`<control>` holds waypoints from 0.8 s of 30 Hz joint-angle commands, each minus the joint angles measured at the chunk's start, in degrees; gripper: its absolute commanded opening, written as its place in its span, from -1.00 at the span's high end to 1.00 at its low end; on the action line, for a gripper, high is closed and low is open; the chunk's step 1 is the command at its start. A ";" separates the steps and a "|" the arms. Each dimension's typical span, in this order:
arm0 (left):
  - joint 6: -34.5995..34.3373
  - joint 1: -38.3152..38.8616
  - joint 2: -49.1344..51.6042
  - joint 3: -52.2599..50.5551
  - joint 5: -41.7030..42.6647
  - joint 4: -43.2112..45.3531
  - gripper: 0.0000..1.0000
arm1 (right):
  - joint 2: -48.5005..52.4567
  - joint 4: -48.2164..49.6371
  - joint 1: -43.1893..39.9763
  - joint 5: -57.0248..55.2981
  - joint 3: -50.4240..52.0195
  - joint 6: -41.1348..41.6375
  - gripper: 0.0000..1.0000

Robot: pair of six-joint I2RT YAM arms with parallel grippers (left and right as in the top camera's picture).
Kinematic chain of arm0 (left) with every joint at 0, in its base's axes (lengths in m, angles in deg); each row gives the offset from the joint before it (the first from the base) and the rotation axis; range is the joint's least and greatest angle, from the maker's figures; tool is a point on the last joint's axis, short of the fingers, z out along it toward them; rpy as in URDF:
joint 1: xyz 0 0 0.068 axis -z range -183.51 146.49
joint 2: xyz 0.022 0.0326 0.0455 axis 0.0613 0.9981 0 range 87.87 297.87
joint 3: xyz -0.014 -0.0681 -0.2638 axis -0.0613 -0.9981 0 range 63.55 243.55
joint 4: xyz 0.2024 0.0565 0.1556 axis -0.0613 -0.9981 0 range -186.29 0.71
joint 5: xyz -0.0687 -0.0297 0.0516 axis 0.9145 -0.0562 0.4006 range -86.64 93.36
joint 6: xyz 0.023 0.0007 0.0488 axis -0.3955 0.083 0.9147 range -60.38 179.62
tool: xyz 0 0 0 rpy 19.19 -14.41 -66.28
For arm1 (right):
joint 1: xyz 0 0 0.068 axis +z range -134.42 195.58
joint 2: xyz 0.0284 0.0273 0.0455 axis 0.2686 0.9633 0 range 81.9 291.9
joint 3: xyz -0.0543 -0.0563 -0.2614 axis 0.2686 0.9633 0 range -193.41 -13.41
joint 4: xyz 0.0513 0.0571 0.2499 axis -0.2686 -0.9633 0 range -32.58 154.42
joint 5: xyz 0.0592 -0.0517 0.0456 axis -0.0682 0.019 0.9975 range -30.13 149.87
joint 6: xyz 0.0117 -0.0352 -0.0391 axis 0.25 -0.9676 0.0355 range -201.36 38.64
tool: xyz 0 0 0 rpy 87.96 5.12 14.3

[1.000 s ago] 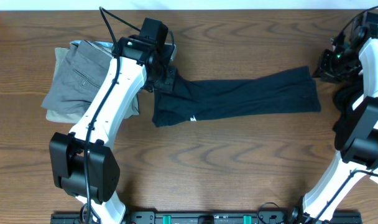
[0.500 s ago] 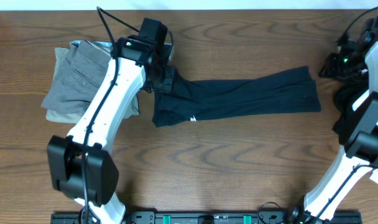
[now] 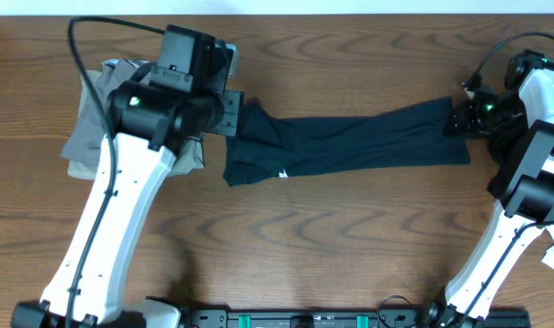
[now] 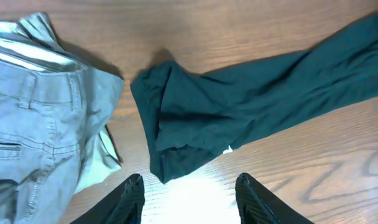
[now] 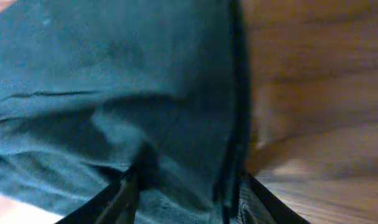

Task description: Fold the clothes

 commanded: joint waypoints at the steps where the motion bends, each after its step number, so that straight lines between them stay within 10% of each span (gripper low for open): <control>1: -0.17 -0.15 -1.05 0.04 -0.57 -0.26 -0.01 | 3.43 -0.57 -0.44 2.56 0.46 -1.84 0.13; 8: 0.66 -0.15 -1.07 0.02 -0.57 -0.39 -0.01 | 2.43 -0.70 -1.20 2.16 -0.70 1.64 0.98; 24: 1.27 -0.15 -1.07 0.02 -1.01 -0.35 -0.02 | -20.72 -3.65 3.91 -3.85 -1.44 8.72 0.98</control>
